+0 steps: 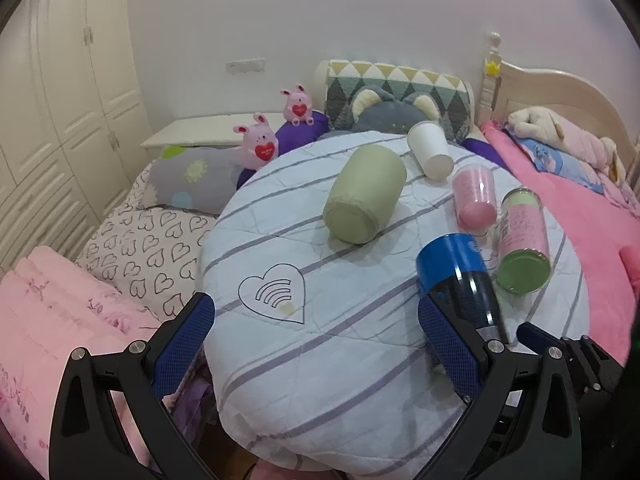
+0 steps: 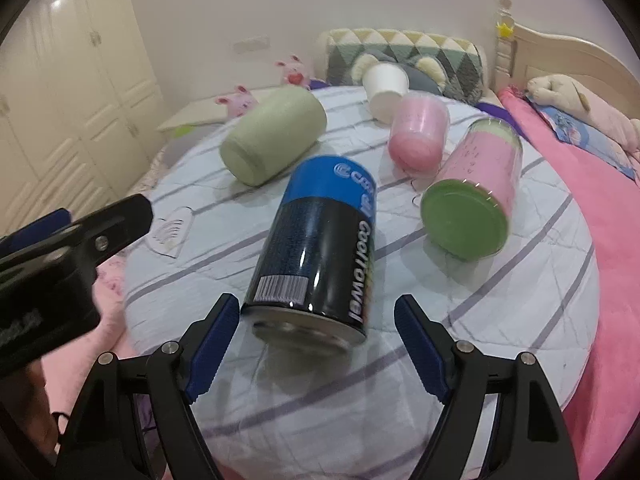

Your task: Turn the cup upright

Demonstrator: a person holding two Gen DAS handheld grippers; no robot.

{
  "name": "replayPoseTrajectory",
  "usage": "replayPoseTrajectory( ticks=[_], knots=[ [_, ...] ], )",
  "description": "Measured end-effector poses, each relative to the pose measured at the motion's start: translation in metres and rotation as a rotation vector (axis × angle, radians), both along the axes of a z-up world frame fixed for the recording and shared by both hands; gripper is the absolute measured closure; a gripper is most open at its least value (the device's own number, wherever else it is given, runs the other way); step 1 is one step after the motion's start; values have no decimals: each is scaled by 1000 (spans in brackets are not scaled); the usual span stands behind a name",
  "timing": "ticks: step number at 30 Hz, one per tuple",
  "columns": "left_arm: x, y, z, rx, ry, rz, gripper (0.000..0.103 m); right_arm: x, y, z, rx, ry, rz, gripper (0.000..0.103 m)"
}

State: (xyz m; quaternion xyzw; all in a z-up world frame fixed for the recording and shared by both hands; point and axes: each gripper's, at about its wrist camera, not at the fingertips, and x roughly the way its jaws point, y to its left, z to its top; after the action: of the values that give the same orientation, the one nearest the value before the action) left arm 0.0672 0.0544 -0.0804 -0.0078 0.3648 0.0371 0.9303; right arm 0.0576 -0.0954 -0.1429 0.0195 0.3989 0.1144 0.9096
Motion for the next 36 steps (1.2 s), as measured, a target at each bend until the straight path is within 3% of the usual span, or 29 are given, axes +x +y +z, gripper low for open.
replayPoseTrajectory(
  ticks=[6,11,19,36],
  knots=[
    [-6,-23,8,-18,5,-30,0,-16,-32,15,12,-87,-39,22],
    [-10,-51,11,16,4,-64,0,-24,-62,22,-5,-145,-113,22],
    [-12,-81,16,60,-2,-82,0,-26,-88,27,-12,-202,-131,22],
    [9,-99,4,99,46,-76,0,-17,-110,17,29,-197,-109,22]
  ],
)
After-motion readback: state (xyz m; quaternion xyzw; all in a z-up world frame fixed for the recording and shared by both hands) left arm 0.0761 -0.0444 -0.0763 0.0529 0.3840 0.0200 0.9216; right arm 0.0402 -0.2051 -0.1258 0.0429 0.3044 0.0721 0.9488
